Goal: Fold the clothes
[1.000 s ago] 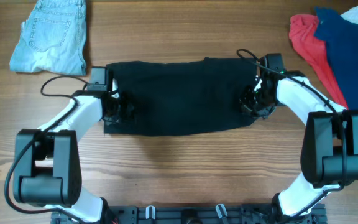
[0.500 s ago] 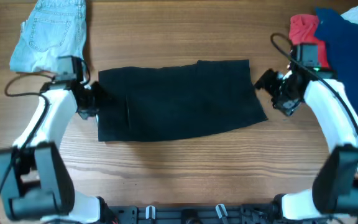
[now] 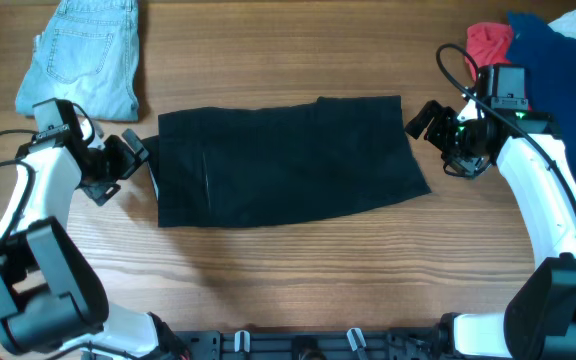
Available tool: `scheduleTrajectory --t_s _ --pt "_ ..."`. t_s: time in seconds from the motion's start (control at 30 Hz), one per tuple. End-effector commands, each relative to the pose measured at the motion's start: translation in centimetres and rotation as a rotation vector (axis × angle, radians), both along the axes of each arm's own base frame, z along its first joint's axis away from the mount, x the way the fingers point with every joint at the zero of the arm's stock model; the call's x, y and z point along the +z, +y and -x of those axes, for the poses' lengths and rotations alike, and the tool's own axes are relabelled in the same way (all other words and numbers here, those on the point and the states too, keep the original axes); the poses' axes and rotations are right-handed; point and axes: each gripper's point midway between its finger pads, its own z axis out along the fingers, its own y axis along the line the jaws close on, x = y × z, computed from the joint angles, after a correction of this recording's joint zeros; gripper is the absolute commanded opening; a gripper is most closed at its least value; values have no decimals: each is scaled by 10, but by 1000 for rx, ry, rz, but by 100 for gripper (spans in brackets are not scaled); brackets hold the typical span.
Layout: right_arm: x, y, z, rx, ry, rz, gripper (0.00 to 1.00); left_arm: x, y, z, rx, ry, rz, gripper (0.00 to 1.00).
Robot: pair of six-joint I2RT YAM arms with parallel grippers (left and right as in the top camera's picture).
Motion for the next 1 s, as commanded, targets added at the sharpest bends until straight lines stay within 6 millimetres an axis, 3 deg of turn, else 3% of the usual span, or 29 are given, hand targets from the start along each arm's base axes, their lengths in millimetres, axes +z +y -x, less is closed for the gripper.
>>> scheduleTrajectory --t_s 0.0,0.23,0.37,0.57,0.6,0.7,0.77,0.83,0.9,0.97 --pt "6 5 -4 26 -23 -9 100 -4 -14 -9 -99 -46 73 100" --pt "6 6 -5 43 -29 -11 100 -50 -33 4 -148 64 200 100" --pt "6 7 -5 43 -30 -12 100 -55 -48 6 -187 86 208 100" --pt "7 10 -4 54 -31 -30 99 -62 -91 11 -291 141 215 99" --pt "7 10 -4 54 -29 -30 100 -65 -96 12 -305 146 215 96" --pt "7 10 -4 53 -29 -31 100 -71 -103 12 -327 152 214 69" --pt "7 10 -4 53 -29 -31 99 -70 -105 9 -334 140 210 43" --pt "7 10 -4 54 -28 -31 99 -71 -103 8 -331 136 205 9" --pt "7 10 -4 53 -27 -31 99 -72 -95 8 -292 150 186 4" --pt "6 10 -3 53 -24 -31 100 -75 -63 13 -213 229 62 4"
